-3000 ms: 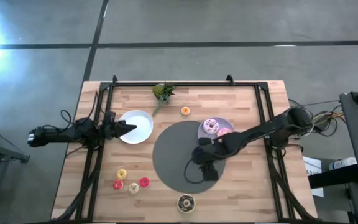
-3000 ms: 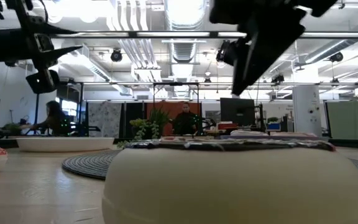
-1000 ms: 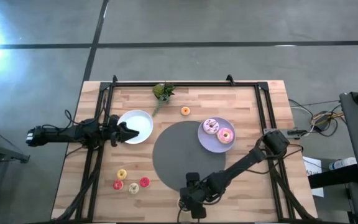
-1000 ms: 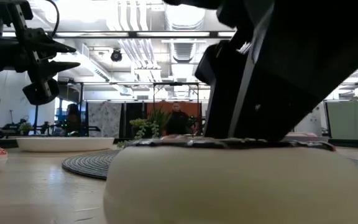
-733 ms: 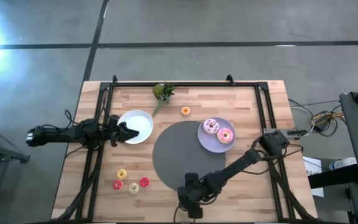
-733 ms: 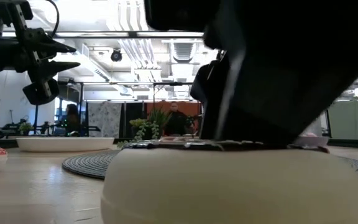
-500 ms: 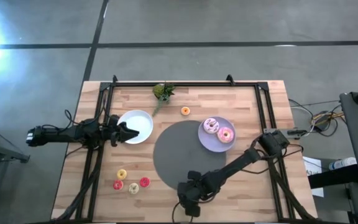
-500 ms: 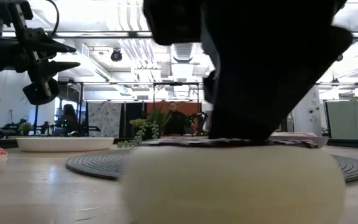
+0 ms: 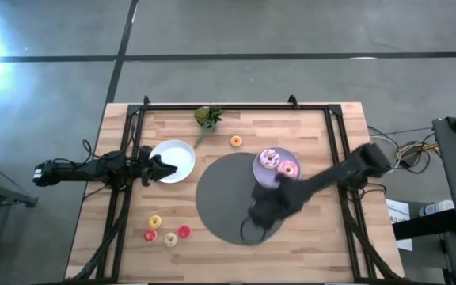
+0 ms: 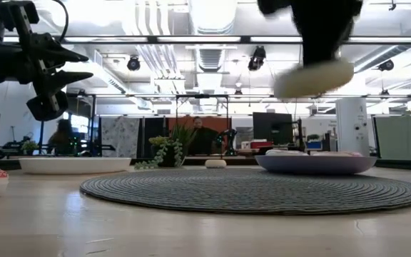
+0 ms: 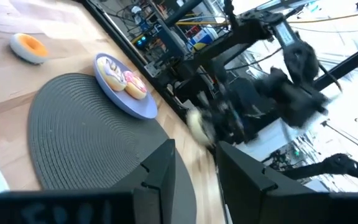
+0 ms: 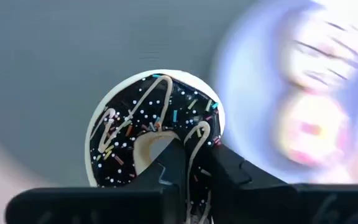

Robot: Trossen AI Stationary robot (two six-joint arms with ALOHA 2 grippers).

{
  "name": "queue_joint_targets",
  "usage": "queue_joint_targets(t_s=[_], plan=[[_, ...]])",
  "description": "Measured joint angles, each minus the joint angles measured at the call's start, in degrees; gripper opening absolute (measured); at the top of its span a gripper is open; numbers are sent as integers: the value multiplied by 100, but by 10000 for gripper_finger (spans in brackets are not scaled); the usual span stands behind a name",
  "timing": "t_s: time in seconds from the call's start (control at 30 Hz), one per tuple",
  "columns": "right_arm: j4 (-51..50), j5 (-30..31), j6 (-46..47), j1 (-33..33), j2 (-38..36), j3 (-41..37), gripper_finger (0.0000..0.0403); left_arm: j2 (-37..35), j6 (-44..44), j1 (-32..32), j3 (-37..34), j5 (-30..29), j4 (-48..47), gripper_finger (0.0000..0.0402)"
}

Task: Pick & Place donuts
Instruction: Put the large black donut on the purple plate

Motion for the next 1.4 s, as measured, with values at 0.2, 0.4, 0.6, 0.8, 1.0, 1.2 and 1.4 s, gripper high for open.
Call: queue_joint_targets(t_s=[0.2,0.4,0.6,0.8,1.0,1.2,1.4], plan=[[728,-143,482,-1022,-930,-1526,38,25,6,0,-9,-249,132,92],[2683,-514,809,-1960,-1316,-2749,38,27,4,0,-9,-311,189,92],[2474,-411,392,-2242,-1309,-2912,50,27,-14,0,-7,-355,227,92],[2402,-338,242,-2230,-1294,-2936,115,27,-35,0,-7,-714,246,92],[2153,349,-439,-2229,-1294,-2857,177,28,-465,0,-7,-1535,358,92],[2324,207,-1269,-2228,-1225,-2938,204,75,-1054,0,-4,-1749,379,92],[2801,-210,-2028,-2141,-1243,-2940,210,702,-1309,-11,68,-1285,344,92]])
